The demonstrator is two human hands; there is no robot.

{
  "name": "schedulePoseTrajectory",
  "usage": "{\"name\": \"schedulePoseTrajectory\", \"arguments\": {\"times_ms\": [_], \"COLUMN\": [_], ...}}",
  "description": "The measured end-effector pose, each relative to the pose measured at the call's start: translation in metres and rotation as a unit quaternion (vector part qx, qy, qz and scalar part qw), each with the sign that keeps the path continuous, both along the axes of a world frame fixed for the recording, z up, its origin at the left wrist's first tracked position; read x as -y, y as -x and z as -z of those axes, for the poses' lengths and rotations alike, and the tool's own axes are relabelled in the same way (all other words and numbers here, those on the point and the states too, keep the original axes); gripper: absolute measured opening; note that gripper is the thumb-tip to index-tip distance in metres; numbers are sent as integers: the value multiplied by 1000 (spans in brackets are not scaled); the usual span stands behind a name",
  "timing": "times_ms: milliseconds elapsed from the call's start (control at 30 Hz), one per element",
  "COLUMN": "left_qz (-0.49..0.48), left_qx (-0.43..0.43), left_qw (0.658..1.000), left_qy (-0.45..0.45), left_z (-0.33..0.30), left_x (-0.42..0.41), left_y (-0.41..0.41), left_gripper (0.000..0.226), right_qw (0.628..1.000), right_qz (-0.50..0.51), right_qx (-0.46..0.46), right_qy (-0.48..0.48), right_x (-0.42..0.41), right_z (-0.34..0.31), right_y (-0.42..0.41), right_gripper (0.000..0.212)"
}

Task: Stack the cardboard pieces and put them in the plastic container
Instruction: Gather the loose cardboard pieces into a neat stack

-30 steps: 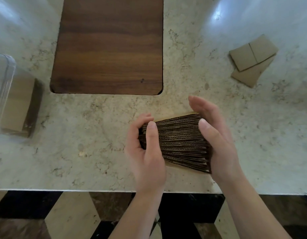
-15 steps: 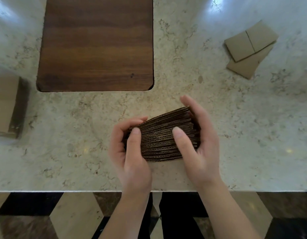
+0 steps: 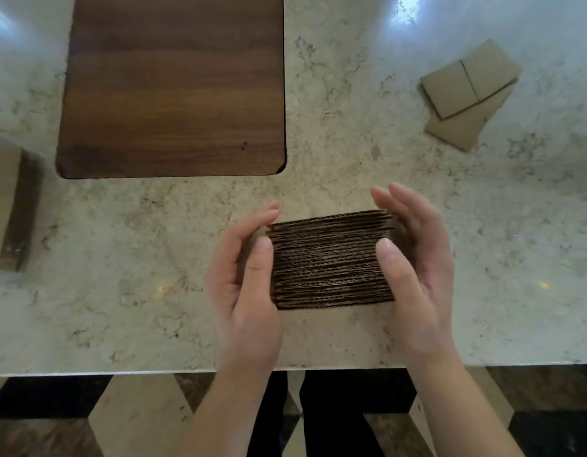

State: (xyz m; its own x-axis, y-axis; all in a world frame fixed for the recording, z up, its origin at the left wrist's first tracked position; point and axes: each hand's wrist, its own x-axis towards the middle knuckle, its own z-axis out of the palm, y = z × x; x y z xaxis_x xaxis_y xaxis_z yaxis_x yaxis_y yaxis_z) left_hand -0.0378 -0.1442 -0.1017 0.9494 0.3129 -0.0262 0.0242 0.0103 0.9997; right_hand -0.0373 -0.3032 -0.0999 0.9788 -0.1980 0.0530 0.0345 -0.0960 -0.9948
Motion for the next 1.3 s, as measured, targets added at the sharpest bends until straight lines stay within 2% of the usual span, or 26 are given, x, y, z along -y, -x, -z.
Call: {"name": "schedulePoseTrajectory", "arguments": {"times_ms": [67,133,267,367,433,500,600,667,733,800,867,900,967,1033,1100,1133,1167,1233,1300], "left_qz": [34,52,16,9,14,11,20,26,27,26,30,31,32,33,29,28,27,22,13], "left_qx": [3,-2,-23,-22,-28,-44,-56,-56,-56,-60,-62,-60,-56,-52,-53,-53,-50,-43,-41], "left_qw": [999,999,1000,999,999,998,997,996,996,996,996,996,996,996,996,996,996,996,998], "left_qy": [-3,-10,-6,-42,-41,-39,-50,-56,-56,-53,-50,-50,-58,-67,-66,-66,-68,-70,-56], "left_z": [1,-1,-3,-1,-2,-1,-2,-5,-6,-4,-5,-5,-5,-4,-4,-4,-4,-4,-3], "left_x": [-4,3,18,17,16,14,14,14,16,16,16,16,16,16,16,16,16,17,19], "left_y": [3,3,-10,-14,-17,-19,-21,-20,-19,-18,-17,-17,-17,-17,-17,-18,-18,-18,-18], "left_gripper": [30,28,12,20,15,9,12,13,12,11,11,13,20,23,18,16,15,14,13], "right_qw": [1000,999,997,995,993,992,986,971,933,880,780,721,621,566,533,536,555,641,736], "right_qz": [-8,18,69,71,84,66,-19,-80,-116,-148,-206,-243,-293,-289,-276,-267,-251,-214,-212], "right_qx": [5,3,-32,-38,-41,-62,-94,-70,-55,-116,-192,-204,-204,-208,-201,-201,-195,-199,-229], "right_qy": [19,50,33,52,76,93,137,215,337,437,559,616,698,744,774,775,768,710,601], "right_x": [-1,-9,-18,-18,-17,-16,-2,28,80,131,160,163,160,156,157,157,156,143,111], "right_z": [1,3,2,1,-2,-6,-17,-30,-43,-57,-67,-67,-62,-56,-55,-57,-58,-64,-70], "right_y": [2,0,-9,-13,-16,-17,-21,-41,-85,-141,-189,-204,-220,-223,-215,-207,-198,-174,-146], "right_gripper": [41,29,4,9,9,7,2,9,40,79,112,120,116,95,72,63,56,41,29]}}
